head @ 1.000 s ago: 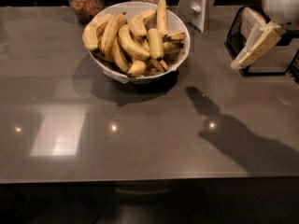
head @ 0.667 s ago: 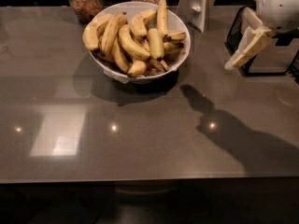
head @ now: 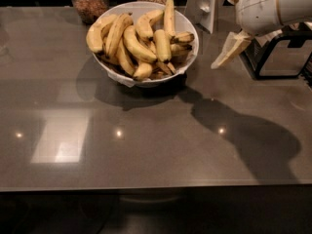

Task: Pick banana from white bowl

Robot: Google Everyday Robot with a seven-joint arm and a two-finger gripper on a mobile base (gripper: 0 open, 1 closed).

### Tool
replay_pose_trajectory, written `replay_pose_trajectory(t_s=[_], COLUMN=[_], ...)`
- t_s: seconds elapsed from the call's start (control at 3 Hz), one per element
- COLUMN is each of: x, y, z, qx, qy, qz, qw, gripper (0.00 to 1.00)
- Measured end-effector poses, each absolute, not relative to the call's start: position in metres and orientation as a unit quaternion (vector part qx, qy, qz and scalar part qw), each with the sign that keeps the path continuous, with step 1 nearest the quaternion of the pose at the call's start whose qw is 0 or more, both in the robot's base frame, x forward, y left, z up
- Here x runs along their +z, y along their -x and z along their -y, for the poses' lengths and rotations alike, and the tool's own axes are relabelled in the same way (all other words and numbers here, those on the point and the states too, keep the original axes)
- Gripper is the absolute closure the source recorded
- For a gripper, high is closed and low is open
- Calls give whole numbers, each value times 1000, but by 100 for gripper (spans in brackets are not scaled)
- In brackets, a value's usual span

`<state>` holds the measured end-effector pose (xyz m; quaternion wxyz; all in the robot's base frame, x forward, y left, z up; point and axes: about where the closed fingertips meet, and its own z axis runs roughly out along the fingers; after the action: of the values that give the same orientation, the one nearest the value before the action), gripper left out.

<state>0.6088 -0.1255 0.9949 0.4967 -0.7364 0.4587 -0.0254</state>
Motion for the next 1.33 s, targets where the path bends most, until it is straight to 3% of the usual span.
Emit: replay_pose_trajectory(t_s=[0.67,1.33], x=[981,969], y=[-634,-641], z=[110,98], qx=[-27,-13], qy=[753,758], qz=[-425,-418], qw=[501,501], gripper=[36,44])
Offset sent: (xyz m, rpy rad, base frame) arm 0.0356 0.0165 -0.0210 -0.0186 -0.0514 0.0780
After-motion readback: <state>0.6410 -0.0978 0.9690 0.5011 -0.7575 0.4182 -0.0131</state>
